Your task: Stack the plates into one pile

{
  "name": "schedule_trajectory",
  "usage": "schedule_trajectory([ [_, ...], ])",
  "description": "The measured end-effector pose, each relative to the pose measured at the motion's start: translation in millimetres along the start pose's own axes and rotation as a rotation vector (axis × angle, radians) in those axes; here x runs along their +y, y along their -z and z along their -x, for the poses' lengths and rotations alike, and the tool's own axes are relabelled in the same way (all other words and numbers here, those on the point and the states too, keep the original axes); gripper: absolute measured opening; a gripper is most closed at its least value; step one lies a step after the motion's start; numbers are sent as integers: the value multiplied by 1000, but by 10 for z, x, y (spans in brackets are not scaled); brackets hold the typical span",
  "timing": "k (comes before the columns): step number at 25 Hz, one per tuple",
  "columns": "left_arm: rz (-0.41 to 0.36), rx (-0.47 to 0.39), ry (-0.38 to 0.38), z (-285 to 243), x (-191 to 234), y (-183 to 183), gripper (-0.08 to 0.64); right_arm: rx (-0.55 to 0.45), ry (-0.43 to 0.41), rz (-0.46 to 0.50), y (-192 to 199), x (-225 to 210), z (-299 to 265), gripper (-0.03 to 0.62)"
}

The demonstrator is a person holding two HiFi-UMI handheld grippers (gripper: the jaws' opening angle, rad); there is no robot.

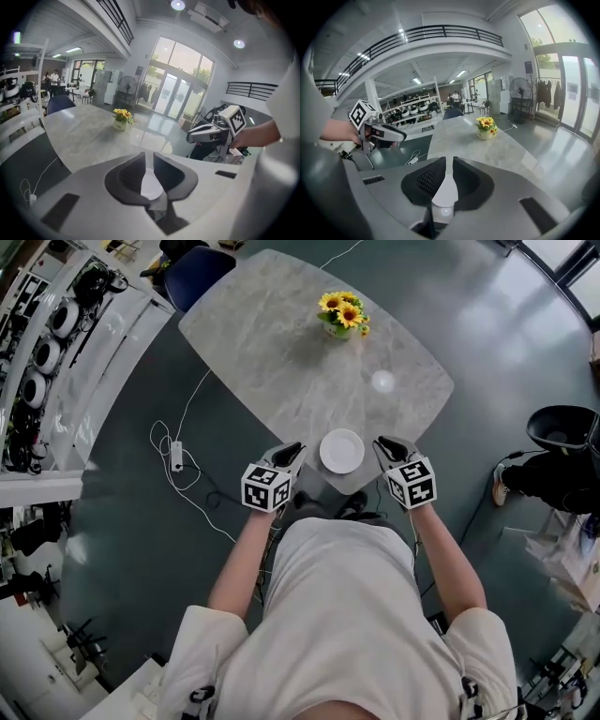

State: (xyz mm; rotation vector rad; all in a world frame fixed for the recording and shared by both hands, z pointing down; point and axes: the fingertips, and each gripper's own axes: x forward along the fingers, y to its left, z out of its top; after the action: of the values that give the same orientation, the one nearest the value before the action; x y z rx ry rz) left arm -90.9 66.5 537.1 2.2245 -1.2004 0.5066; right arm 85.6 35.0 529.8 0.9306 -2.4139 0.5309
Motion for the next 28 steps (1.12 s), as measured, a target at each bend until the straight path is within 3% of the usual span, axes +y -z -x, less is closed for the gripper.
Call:
schedule_trajectory([
  [13,-91,-190,75,820,63,-917,9,-215,122,-15,-970,367,607,54],
  [17,-130,-208,87,943,74,-1027,8,-255,142,2,-1115,487,761,52],
  [28,-136,-226,133,955,4,-1167,8,-308,209,26,-1234,409,1020,41],
])
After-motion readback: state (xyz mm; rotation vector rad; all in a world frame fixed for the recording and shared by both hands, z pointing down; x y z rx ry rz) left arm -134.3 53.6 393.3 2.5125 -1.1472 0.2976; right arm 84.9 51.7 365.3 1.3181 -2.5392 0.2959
